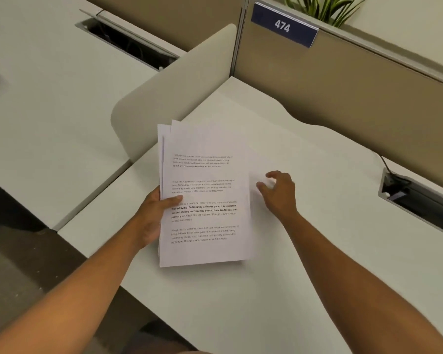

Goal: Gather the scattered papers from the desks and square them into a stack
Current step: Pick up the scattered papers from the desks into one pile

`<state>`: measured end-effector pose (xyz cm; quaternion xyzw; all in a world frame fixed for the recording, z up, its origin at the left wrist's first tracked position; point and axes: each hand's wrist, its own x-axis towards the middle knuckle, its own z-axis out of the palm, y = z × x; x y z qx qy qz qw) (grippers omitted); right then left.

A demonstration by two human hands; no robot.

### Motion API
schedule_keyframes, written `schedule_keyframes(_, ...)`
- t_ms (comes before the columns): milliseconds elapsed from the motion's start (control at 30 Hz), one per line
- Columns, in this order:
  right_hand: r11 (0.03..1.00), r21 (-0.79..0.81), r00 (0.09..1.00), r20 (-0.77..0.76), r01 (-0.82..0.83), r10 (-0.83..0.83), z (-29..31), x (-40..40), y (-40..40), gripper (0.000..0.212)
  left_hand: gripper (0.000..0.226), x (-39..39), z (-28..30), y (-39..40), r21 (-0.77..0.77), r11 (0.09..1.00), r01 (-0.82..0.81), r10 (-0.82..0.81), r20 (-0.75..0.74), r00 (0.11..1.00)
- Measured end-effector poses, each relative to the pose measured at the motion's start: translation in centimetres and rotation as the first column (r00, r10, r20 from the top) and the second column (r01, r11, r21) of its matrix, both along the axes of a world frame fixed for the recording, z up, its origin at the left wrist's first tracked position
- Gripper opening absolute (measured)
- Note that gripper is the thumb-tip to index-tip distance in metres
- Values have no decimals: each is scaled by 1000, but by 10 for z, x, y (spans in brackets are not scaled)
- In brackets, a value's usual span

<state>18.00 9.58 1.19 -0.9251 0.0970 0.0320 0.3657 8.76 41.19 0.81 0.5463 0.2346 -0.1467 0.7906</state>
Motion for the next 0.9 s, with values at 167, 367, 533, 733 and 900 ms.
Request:
schedule_keyframes(167, 982, -187, 985, -164, 20, -51, -6, 53, -3, 94, 47, 21, -8, 16, -29, 999, 16, -17, -40, 999)
schedule_keyframes(367, 976, -71, 940, -266, 204, -216, -5, 78, -10, 68, 45, 47, -9, 28, -73, 997, 36, -42, -76, 996)
schedule_keyframes(533, 801, 404, 895, -264, 442, -361, 7, 63, -14, 19, 43, 65, -12, 29, -87, 994, 61, -69, -90, 994)
schedule_keyframes(733, 808, 456, 762, 345, 374, -548, 88, 19, 12, 10, 45, 80, -17, 21, -103, 991, 84, -93, -89, 992)
schedule_keyframes(900, 987, -142, 778, 611, -73, 145, 116, -53, 81, 23, 42, 85, -11, 3, -146, 982, 119, -130, -67, 989)
